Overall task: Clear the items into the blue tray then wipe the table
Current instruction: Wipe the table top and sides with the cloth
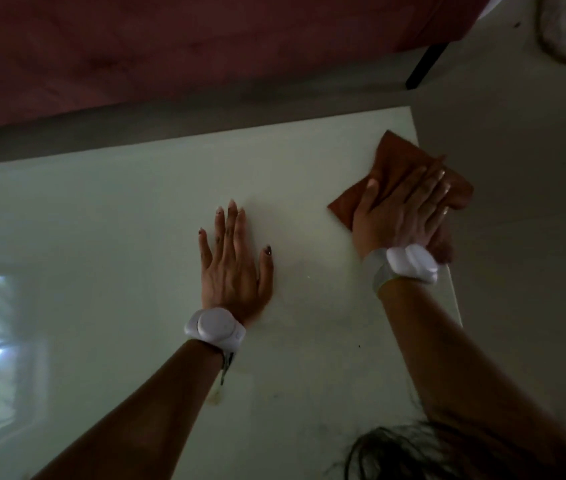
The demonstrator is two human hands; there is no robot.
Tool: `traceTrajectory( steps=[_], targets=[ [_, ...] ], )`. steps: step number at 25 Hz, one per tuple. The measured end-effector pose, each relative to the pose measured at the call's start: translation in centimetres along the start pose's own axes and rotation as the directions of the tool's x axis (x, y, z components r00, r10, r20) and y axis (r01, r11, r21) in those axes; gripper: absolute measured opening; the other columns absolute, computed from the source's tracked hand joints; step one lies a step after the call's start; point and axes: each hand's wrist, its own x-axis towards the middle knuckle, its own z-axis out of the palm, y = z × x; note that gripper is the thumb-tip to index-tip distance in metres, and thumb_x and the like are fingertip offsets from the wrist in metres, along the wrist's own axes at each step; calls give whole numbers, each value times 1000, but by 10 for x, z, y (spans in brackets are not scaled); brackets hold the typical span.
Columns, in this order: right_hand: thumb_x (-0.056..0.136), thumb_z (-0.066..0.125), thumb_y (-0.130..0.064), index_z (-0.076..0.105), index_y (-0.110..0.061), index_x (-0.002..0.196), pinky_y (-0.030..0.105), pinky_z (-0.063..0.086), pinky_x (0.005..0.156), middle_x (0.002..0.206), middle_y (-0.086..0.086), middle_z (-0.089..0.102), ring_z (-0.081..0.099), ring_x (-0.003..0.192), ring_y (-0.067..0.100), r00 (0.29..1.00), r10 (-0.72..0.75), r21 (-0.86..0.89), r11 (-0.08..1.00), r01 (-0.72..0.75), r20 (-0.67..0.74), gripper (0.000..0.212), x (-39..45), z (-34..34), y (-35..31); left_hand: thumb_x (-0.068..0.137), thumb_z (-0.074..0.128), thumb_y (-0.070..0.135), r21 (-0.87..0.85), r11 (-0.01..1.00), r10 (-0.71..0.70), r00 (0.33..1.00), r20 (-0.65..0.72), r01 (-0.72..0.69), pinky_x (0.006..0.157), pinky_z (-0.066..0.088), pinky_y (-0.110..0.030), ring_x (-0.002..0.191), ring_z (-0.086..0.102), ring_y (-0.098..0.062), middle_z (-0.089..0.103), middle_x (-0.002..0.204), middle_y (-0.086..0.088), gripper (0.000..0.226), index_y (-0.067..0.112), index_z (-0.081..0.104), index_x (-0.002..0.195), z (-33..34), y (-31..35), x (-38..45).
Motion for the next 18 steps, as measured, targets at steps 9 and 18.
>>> traceTrajectory(
  steps=[9, 18],
  targets=[
    [94, 33, -47, 33, -7, 146, 40, 17, 117, 154, 13, 28, 24, 144, 29, 668, -721, 93, 690, 718, 187, 65, -122, -22, 41, 94, 24, 41, 21, 999, 39, 996, -86, -37, 118, 3, -46, 145, 15, -28, 21, 156, -15, 67, 0, 20, 147, -6, 23, -36],
    [95, 25, -54, 10, -7, 151, 44, 10, 118, 158, 16, 10, 8, 147, 32, 899, -332, 54, 942, 330, 287, 74, -28, -28, 95, 93, 26, 43, -90, 984, 157, 987, 42, -153, 119, 8, -43, 146, 16, -25, 19, 157, -12, 68, 2, 21, 147, 17, 58, -101]
  ],
)
